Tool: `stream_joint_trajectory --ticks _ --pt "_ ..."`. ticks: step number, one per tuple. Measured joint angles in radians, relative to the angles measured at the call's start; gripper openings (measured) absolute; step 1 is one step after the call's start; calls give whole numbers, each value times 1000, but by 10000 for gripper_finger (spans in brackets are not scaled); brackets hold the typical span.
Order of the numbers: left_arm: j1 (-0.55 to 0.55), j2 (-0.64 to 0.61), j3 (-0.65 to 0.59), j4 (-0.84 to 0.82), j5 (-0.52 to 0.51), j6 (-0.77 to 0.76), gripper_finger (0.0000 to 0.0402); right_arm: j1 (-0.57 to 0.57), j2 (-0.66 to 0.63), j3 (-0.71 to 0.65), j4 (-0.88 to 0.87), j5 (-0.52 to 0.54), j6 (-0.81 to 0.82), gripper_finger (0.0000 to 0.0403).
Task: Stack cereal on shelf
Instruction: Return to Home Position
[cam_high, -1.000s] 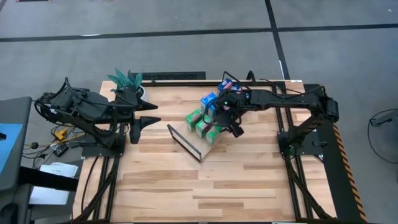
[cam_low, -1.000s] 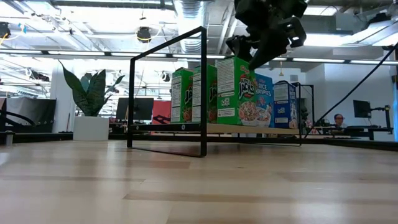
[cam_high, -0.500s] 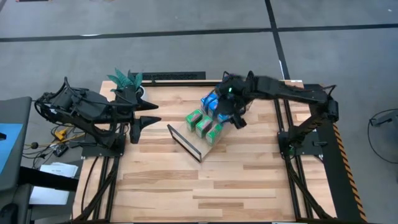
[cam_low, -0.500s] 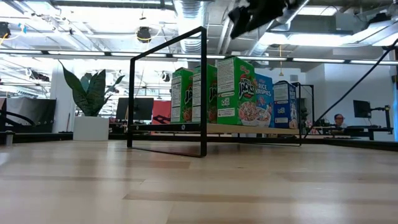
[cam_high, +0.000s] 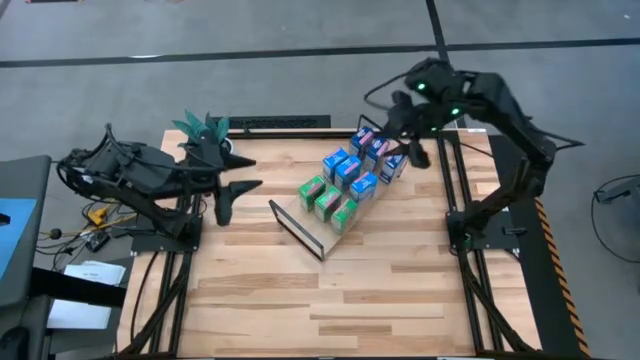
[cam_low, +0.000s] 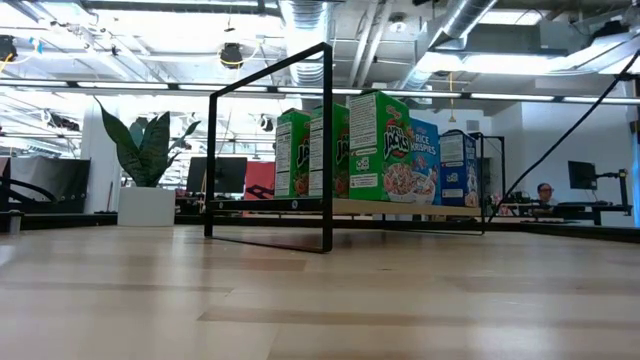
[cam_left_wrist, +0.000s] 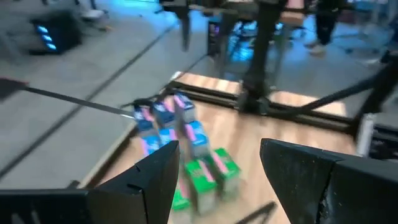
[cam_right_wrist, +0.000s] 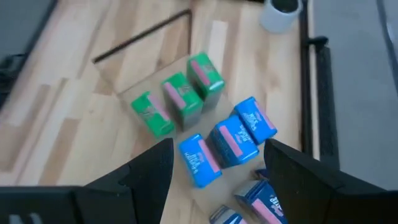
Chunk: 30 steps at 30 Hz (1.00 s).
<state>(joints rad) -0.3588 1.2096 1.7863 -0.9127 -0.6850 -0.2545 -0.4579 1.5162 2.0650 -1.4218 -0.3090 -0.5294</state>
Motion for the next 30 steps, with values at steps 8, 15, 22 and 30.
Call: stream_joint_trajectory --ticks 8,15,22,30 --pt "115 -92 -77 60 246 104 215 -319 -143 -187 7 -717 -210 276" --pt "211 -430 -453 267 347 103 215 -549 -342 -506 28 -930 -282 276" --pt "218 -814 -889 506 371 -29 215 -745 -566 -839 155 -1242 -362 276" --pt "218 -1100 -1198 644 368 -96 215 -600 -648 -1062 98 -1261 -370 276"
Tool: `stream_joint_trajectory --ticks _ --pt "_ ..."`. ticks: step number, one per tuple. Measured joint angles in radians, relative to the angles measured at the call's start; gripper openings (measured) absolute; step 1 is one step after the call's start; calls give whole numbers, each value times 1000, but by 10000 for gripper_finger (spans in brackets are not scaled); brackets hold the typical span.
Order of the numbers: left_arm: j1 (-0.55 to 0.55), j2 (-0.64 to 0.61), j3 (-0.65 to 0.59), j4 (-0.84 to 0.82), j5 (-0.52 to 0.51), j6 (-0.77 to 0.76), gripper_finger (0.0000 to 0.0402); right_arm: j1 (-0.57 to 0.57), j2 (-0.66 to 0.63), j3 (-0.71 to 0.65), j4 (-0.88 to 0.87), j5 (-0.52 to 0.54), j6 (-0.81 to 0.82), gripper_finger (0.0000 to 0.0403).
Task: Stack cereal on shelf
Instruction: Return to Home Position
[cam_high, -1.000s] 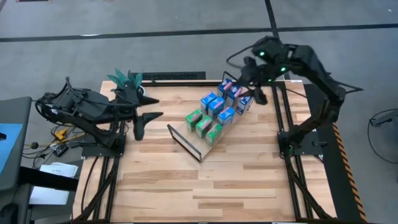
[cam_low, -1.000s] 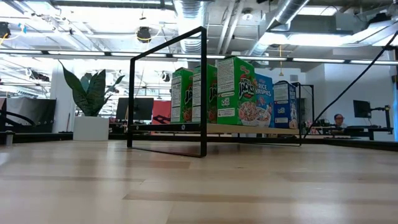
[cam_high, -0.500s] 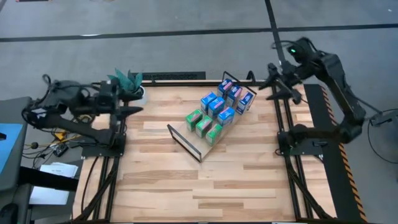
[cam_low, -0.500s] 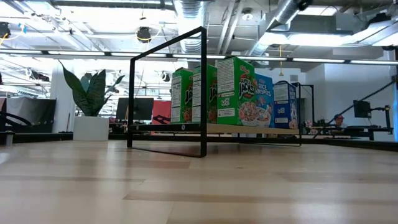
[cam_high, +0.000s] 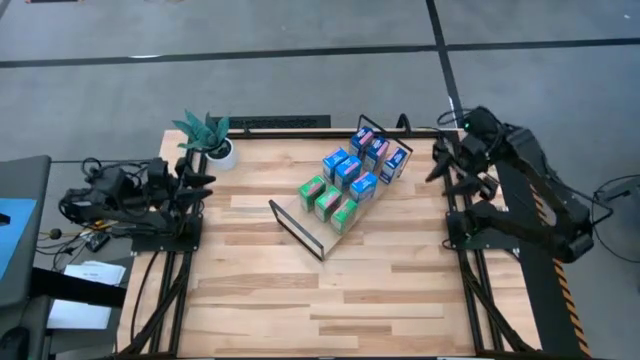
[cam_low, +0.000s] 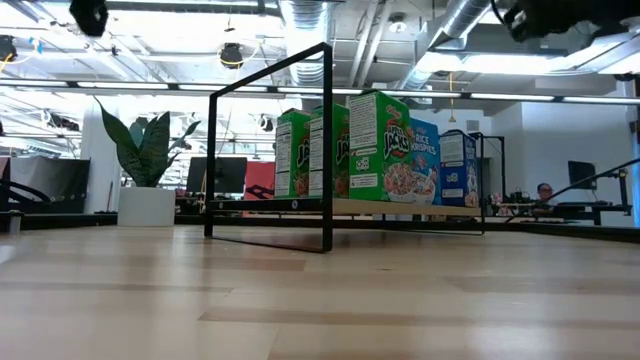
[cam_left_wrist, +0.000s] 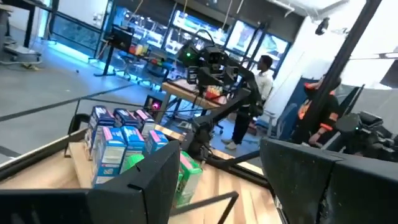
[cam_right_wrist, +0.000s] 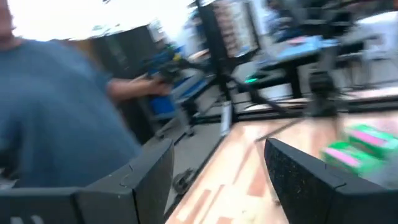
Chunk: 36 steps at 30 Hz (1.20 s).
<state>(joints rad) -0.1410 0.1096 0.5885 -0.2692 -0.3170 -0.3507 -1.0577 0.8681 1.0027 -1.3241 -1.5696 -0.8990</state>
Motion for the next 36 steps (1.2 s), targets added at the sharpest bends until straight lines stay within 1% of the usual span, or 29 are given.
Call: stream_joint_trajectory --ticks 2,4,5,6,8,9,10,11,12,13,14,15,17,19,21,24,28,31,33,36 --pt "-1 -50 -30 -1 -14 -10 215 72 1 0 66 0 -6 276" --pt "-1 -88 -46 -3 -37 -11 215 127 12 5 206 0 25 276" --pt "0 -102 -49 -1 -39 -11 215 155 25 13 297 -2 75 276" --pt "0 -110 -50 -2 -39 -11 215 189 41 24 402 -2 148 276" --pt "0 -107 -43 -9 -38 -8 215 286 88 40 629 -2 345 276" --pt "0 -105 -40 -12 -34 -4 215 354 120 42 766 33 465 276" --pt "0 -104 -37 -10 -30 -2 215 436 155 42 904 127 602 276" --pt "0 -104 -35 -8 -28 -3 215 523 192 38 1043 307 748 276" --pt "0 -104 -35 -11 -25 -4 215 599 228 24 1171 530 870 276" --pt "0 -104 -35 -20 -13 -8 215 668 255 1 1267 726 951 276" --pt "0 -104 -35 -25 3 -9 215 725 272 -23 1336 842 989 276" --pt "0 -104 -35 -25 23 -10 215 770 285 -33 1397 885 996 276" --pt "0 -104 -35 -30 48 -12 215 840 304 -41 1507 889 1013 276" --pt "-1 -104 -35 -40 46 -15 215 860 292 -59 1504 879 1080 276" --pt "-1 -104 -35 -53 35 -14 215 864 242 -80 1507 887 1104 276" --pt "-1 -104 -36 -69 30 -24 215 843 92 -130 1534 971 1103 276" --pt "-1 -106 -36 -64 44 -17 215 818 -171 -267 1523 1113 1085 276" --pt "-1 -108 -35 -63 49 -11 215 820 -387 -397 1519 1258 1075 276" --pt "-1 -107 -35 -64 49 -11 215 822 -517 -474 1524 1354 1096 276" --pt "-1 -107 -35 -64 52 -14 215 821 -682 -576 1516 1425 1124 276"
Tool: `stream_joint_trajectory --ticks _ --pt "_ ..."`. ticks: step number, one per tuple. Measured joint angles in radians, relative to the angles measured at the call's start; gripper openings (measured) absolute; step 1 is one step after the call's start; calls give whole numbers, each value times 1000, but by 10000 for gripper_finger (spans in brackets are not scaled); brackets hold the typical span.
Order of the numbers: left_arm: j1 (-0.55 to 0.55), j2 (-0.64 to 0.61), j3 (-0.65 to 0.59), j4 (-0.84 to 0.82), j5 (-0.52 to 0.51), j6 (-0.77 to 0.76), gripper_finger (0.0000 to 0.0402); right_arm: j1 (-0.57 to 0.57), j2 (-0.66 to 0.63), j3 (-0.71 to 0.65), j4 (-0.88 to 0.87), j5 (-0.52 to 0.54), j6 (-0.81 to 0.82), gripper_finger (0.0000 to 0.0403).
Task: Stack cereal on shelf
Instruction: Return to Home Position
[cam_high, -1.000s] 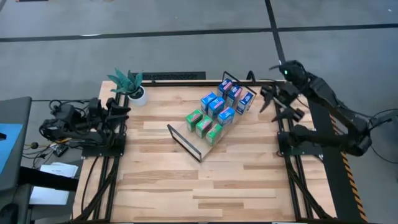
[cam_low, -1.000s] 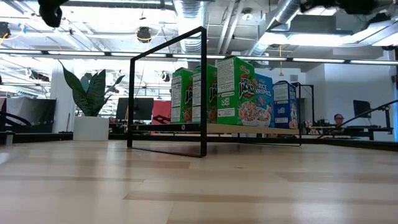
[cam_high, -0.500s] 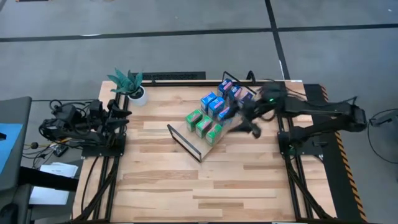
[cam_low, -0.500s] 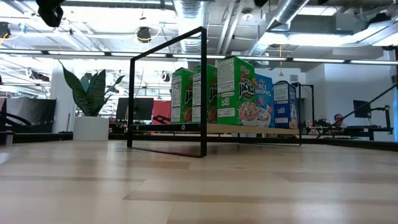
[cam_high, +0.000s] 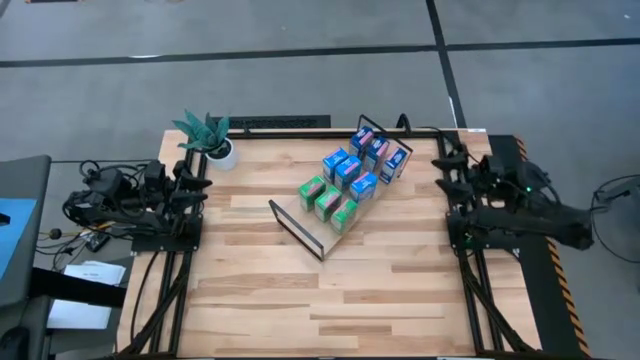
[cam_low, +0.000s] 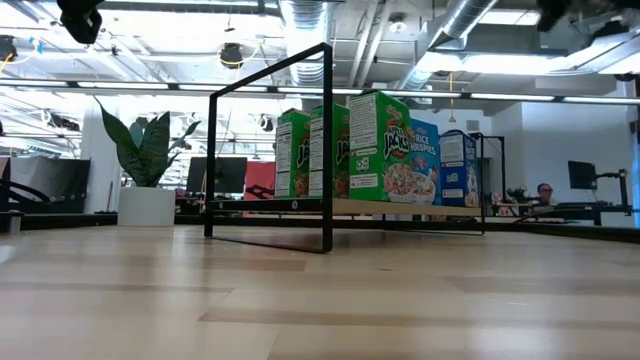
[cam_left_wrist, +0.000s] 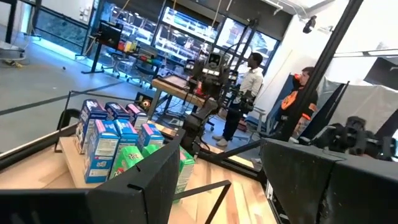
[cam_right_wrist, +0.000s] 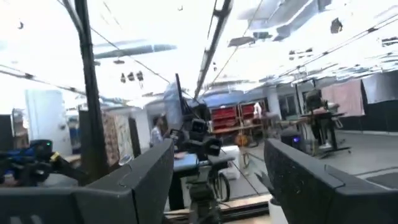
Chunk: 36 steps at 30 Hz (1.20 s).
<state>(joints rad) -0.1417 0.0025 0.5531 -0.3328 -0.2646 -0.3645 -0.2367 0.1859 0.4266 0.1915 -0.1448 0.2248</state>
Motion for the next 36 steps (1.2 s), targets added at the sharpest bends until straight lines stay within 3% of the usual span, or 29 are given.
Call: stream_joint_trajectory --ticks 5,8,13,29,36 --pt "0 0 -12 -28 18 3 215 0 -186 -151 0 1 21 276" --pt "0 0 -52 -25 19 1 215 1 -180 -252 -24 13 29 276" --pt "1 1 -150 4 54 -24 215 7 -154 -416 120 19 89 276" --pt "0 -1 -352 19 123 -37 215 86 -147 -415 26 21 55 276" --pt "1 -1 -471 140 133 -25 215 85 -147 -415 14 71 55 276"
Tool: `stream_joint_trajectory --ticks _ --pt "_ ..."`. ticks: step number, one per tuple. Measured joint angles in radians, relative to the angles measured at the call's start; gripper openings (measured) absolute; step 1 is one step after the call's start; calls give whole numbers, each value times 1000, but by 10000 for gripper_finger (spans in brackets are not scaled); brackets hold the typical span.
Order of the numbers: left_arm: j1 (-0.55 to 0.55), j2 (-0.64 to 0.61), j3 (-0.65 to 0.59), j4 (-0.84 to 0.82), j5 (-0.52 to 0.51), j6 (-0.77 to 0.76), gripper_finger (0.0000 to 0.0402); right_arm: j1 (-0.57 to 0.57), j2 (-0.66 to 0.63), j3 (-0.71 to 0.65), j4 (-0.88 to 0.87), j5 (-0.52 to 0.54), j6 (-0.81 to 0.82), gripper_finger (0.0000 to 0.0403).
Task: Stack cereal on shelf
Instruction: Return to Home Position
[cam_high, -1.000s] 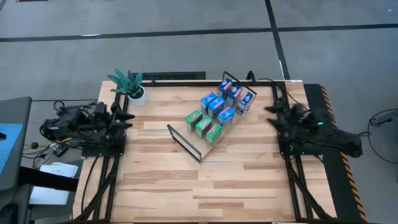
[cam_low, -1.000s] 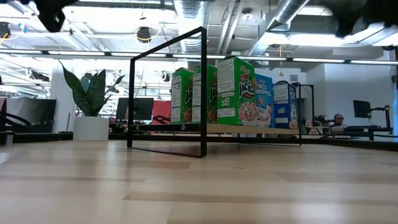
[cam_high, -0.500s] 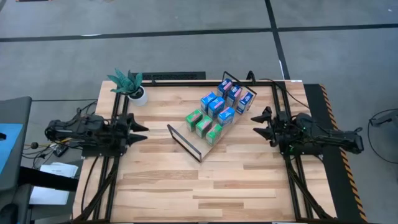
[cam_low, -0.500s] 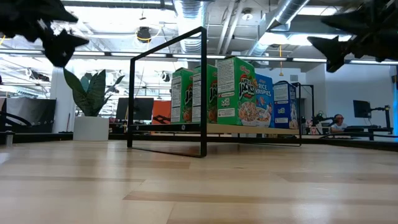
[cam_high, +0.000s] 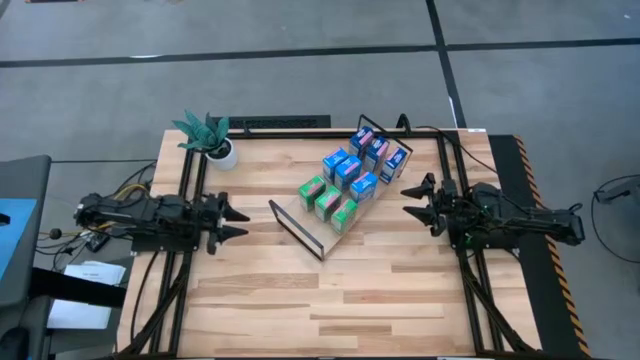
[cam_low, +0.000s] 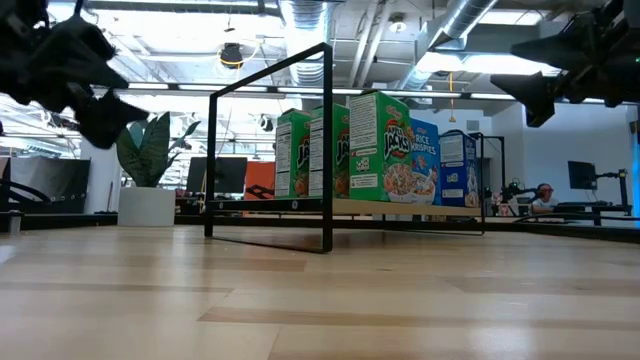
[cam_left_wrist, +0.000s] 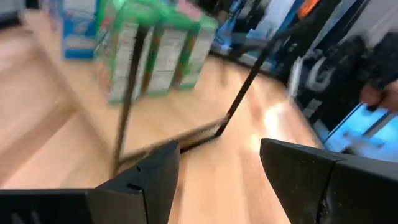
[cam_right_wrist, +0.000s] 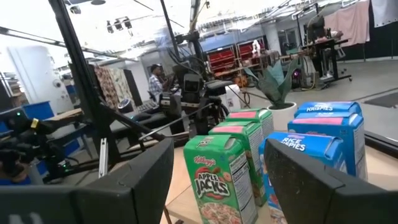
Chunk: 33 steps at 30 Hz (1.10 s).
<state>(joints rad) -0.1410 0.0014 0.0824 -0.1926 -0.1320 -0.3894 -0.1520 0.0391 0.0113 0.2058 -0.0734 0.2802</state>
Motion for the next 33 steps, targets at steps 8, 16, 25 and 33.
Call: stream_joint_trajectory --ticks 8,16,25,33 --pt "-1 1 -25 90 56 66 215 -1 0 0 -75 -1 -16 276" --pt "-1 3 -26 94 19 55 215 0 0 0 -159 -2 -19 276" --pt "-1 3 -26 97 -28 6 215 0 0 2 -171 -2 -19 276" --pt "-1 3 -26 96 -26 4 215 0 0 2 -171 -3 -19 276"
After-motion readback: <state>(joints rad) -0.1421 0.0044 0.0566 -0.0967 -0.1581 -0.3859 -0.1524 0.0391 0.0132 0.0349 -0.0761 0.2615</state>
